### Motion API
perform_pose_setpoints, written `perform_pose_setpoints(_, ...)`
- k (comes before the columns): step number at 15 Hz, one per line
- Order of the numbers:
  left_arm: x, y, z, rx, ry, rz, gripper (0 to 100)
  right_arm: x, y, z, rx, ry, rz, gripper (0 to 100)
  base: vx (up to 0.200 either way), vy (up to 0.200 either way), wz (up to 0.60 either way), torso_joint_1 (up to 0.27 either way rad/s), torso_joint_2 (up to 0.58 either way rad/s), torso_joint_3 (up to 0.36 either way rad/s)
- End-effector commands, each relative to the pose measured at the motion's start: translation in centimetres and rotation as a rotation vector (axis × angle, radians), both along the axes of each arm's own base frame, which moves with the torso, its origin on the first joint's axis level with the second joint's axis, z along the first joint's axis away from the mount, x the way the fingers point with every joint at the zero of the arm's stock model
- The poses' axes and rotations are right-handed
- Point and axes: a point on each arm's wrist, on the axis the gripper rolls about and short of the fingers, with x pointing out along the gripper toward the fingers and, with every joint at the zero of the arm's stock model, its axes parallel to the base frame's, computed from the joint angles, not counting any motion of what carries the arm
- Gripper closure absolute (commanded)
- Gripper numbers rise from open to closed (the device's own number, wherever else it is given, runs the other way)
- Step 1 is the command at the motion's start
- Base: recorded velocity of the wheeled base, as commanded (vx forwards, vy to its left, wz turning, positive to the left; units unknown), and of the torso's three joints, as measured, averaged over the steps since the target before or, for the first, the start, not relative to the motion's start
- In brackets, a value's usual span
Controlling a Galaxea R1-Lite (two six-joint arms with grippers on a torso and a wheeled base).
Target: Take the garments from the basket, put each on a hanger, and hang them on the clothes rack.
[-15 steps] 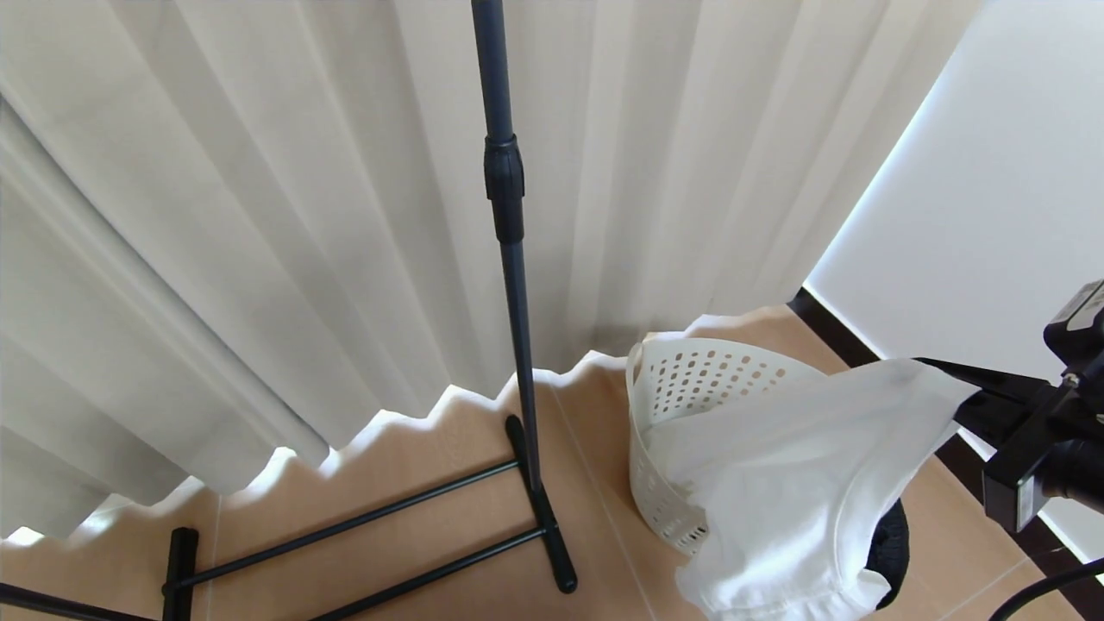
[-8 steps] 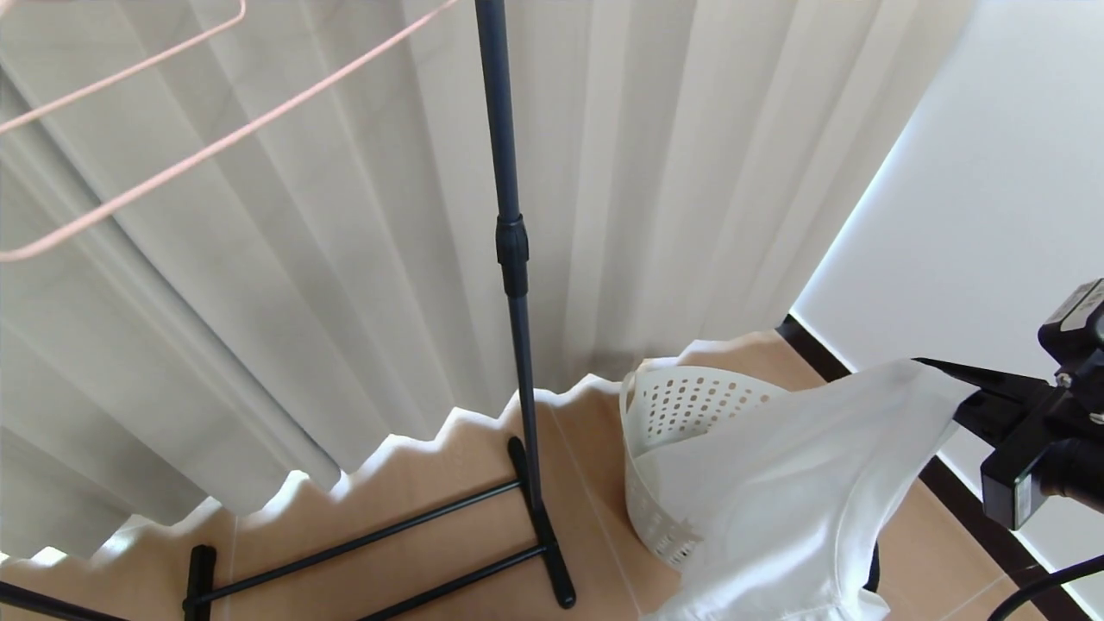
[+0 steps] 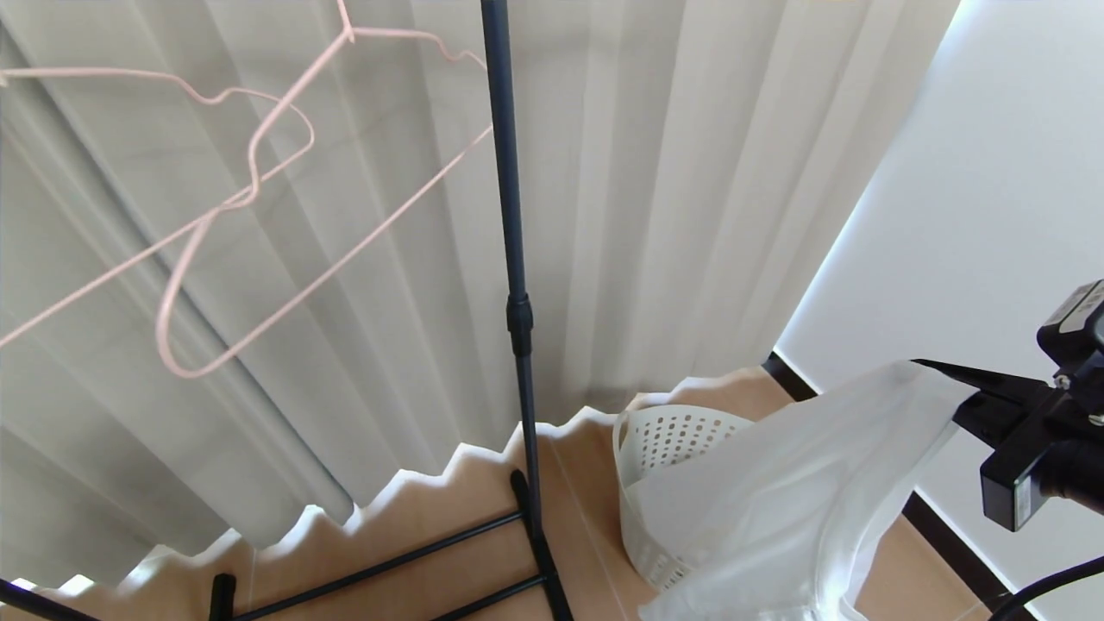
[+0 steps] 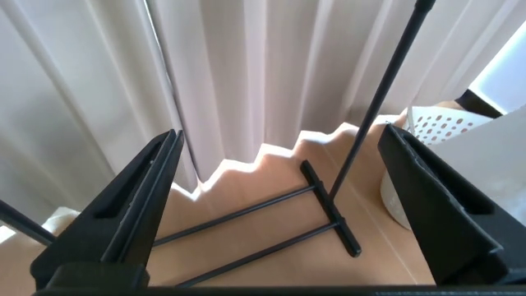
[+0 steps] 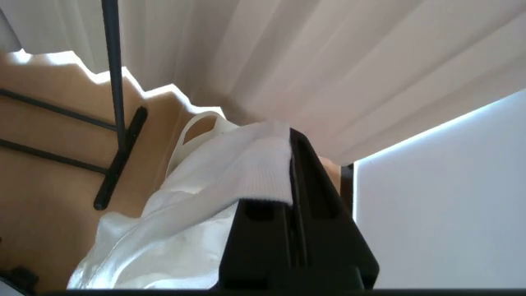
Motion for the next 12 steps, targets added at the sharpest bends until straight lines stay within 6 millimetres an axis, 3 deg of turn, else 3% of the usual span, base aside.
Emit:
perform_pose_setpoints(1, 0.01, 0.00, 0.00, 0.000, 0.001, 0.001, 0, 0.04, 0.03, -0.02, -0.001, 0.001, 0.000, 100, 0.000, 0.000, 0.00, 0.154, -0.50, -0.159)
perform_pose_setpoints(12, 0.02, 0.00, -0.04, 0.000, 0.002, 0.001, 0, 0.07, 0.04, -0.09, -0.003, 0.004, 0.000, 100, 0.000, 0.000, 0.00, 0.203, -0.54, -0.143)
